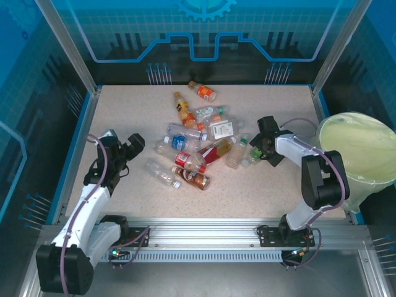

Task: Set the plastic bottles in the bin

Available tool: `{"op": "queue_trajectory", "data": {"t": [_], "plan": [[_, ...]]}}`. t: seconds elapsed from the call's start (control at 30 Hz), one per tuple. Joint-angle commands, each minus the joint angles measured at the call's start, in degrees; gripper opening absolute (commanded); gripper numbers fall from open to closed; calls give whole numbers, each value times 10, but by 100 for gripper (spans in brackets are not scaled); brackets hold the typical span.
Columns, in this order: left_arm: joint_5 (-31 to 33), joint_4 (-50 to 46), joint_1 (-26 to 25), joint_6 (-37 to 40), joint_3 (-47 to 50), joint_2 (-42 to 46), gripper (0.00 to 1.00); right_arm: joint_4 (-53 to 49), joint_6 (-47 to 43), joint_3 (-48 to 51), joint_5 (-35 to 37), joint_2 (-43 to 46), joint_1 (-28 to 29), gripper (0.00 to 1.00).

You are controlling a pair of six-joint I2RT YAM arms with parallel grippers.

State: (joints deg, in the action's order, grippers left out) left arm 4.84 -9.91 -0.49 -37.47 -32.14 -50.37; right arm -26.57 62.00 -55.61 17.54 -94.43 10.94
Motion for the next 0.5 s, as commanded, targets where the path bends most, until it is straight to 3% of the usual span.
{"op": "queue_trajectory", "data": {"t": [0.0, 0.1, 0.23, 0.47], "plan": [[-46, 50, -2, -30, 20, -1, 99, -1, 30, -13, 21, -17, 11, 91], [-49, 68, -5, -33, 28, -2, 99, 6, 34, -6, 32, -27, 11, 86], [-46, 84, -32, -35, 32, -3, 99, 42, 8, 9, 31, -15, 13, 72], [-9, 59, -88, -20, -3, -39, 99, 94, -75, 42, 93, 77, 43, 49]]}}
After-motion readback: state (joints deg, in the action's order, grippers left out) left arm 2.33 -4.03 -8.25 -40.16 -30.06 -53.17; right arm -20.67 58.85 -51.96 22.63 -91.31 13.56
